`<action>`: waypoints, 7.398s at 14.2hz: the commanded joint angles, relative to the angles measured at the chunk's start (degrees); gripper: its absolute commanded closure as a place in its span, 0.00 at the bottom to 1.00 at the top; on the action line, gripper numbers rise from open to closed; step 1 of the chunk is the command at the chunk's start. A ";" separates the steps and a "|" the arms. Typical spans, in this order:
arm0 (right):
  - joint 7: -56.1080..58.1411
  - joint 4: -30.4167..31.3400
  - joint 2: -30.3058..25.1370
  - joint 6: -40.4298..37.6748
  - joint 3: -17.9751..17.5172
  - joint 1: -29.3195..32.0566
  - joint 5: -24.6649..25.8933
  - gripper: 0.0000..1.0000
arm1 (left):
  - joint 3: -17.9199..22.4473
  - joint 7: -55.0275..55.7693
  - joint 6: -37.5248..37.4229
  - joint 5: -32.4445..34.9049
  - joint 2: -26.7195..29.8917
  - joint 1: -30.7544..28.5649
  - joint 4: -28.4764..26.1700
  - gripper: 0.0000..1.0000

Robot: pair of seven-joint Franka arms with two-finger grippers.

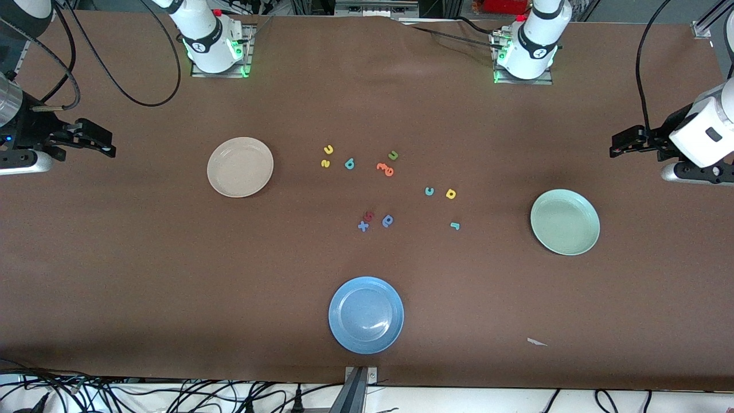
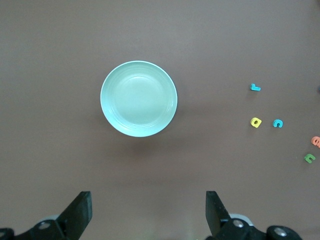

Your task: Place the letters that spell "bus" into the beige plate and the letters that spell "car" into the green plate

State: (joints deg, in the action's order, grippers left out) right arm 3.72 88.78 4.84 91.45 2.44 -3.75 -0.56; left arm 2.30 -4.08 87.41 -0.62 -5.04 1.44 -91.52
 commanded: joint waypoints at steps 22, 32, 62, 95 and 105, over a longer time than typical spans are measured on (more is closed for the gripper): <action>0.06 -1.33 0.43 -1.45 -0.15 0.32 -1.11 0.00 | -0.36 -0.40 1.62 1.32 0.73 -0.74 -0.95 0.00; 0.15 -1.24 0.52 -1.45 -0.15 0.32 -1.03 0.00 | -0.36 -0.40 1.62 1.32 0.73 -0.74 -0.95 0.00; 0.15 -1.24 0.43 -1.54 -0.42 -0.82 -0.59 0.00 | -0.36 -0.40 1.62 1.32 0.56 -0.74 -1.03 0.00; 0.15 -1.24 0.43 -1.54 -0.42 -0.82 -0.59 0.00 | -3.70 22.41 22.69 -2.90 -19.82 13.56 -1.74 0.00; 0.15 -1.24 0.43 -1.54 -0.42 -0.82 -0.59 0.00 | -10.64 27.99 56.80 -4.04 -15.44 16.48 -31.78 0.00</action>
State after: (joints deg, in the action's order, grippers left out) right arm 3.71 88.77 4.90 91.02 2.01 -4.57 -0.58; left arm -7.82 23.42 139.46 -4.49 -25.40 17.71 -115.36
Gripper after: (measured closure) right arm 0.000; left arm 0.000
